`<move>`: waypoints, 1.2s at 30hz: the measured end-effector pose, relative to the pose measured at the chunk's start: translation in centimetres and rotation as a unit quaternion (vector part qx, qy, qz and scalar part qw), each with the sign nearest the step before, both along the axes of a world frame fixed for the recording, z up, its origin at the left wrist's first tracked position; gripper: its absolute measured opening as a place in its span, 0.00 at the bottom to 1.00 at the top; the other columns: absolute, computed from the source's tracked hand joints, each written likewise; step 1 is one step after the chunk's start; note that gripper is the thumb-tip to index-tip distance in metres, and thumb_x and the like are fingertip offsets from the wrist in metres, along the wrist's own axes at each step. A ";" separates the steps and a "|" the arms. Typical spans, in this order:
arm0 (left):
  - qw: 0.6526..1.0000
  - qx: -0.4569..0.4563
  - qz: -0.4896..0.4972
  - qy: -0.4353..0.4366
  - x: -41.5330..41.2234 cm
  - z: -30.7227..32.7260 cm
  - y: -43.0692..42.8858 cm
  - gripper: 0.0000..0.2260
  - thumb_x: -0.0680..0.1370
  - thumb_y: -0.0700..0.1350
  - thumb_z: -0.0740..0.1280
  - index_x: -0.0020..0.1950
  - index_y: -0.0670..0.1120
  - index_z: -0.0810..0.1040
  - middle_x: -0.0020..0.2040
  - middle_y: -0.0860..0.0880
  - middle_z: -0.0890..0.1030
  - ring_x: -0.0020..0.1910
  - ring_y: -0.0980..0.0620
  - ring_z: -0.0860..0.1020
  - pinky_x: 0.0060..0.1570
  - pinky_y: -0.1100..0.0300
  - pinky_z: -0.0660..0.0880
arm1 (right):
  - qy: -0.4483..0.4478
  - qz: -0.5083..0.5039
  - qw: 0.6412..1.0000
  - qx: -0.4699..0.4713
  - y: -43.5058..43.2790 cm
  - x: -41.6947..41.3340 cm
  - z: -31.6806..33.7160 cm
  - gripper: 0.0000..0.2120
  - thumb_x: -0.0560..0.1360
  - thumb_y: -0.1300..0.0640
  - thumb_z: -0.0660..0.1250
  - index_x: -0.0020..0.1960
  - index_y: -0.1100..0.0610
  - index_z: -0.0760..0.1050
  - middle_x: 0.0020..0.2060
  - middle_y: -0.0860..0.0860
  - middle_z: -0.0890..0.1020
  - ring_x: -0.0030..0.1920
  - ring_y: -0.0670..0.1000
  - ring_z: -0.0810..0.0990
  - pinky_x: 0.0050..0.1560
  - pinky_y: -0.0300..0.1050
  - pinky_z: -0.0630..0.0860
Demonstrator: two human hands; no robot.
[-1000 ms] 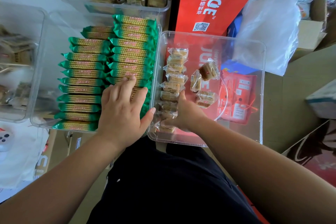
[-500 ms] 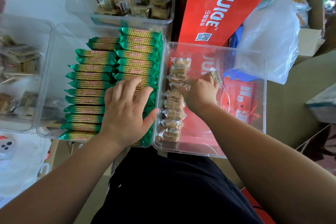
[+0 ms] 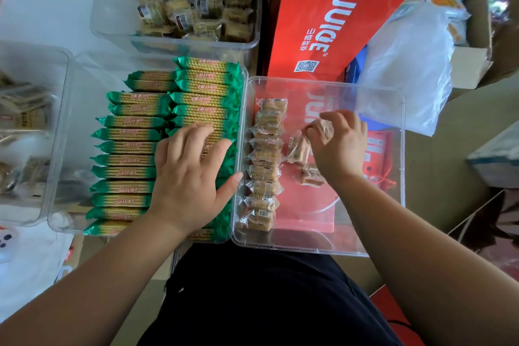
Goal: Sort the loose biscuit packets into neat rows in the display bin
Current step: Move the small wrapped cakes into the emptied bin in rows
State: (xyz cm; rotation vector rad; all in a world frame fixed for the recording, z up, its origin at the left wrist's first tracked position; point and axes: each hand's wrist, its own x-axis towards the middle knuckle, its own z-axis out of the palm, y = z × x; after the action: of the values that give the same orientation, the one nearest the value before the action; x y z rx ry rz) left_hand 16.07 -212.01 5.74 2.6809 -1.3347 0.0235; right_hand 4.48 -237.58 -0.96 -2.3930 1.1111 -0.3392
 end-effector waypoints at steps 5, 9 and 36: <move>1.000 0.015 -0.008 -0.005 0.7 -0.1 -1.2 0.24 0.78 0.60 0.66 0.65 0.44 0.79 0.68 0.37 0.74 0.69 0.33 0.70 0.64 0.36 0.65 | 0.192 -0.050 0.952 0.234 -2.5 0.4 -0.6 0.13 0.77 0.51 0.70 0.57 0.56 0.74 0.49 0.54 0.79 0.49 0.58 0.78 0.41 0.45 0.68; 1.000 0.022 -0.007 -0.001 1.0 0.1 -2.0 0.24 0.79 0.61 0.63 0.65 0.44 0.78 0.69 0.37 0.73 0.70 0.33 0.69 0.65 0.36 0.63 | 0.137 0.011 0.964 0.227 -2.7 2.1 -0.6 0.06 0.78 0.50 0.71 0.50 0.50 0.76 0.41 0.46 0.80 0.40 0.49 0.77 0.34 0.40 0.68; 0.999 0.023 -0.002 0.025 1.3 -0.6 -2.5 0.25 0.80 0.62 0.60 0.65 0.44 0.79 0.70 0.38 0.73 0.71 0.33 0.69 0.68 0.36 0.64 | 0.257 0.209 0.921 0.204 -0.2 2.4 0.3 0.31 0.69 0.53 0.78 0.70 0.49 0.74 0.62 0.52 0.72 0.54 0.53 0.77 0.52 0.42 0.76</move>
State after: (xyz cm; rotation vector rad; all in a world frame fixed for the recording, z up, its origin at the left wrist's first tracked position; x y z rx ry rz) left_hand 17.36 -214.47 5.15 2.6982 -1.3428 -0.0748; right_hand 6.88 -237.73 -0.66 -2.2941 0.7291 0.6391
